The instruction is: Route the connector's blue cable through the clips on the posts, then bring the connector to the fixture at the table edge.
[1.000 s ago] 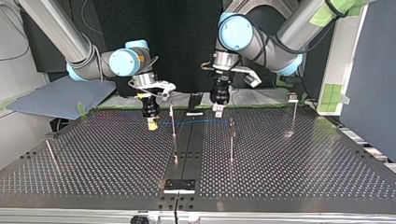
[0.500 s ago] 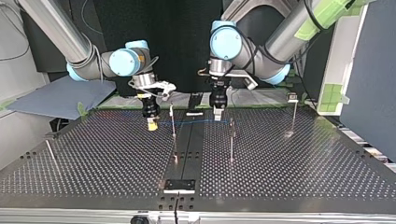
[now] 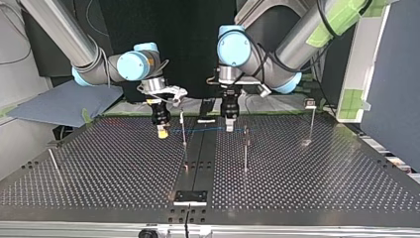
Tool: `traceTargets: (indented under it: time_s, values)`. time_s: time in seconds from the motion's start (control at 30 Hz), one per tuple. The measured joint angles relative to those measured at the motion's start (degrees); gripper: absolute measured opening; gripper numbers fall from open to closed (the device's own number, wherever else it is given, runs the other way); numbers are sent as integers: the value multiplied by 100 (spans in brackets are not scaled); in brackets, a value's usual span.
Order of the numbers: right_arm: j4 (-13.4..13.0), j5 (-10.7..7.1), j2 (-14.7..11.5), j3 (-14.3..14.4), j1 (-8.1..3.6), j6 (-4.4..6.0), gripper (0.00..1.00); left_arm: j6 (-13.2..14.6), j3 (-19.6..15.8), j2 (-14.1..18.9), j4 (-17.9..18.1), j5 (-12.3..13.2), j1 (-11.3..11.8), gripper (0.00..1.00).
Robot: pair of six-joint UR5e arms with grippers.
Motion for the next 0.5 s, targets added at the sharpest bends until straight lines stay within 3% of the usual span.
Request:
traceTargets:
  time_s: [0.17, 0.5]
  values:
    - [-8, 0, 0, 1, 11, 0, 0, 0, 97, -19, -40, -8, 8, 98]
    - [1, -1, 0, 0, 13, 0, 0, -49, 381, -381, -143, -53, -16, 98]
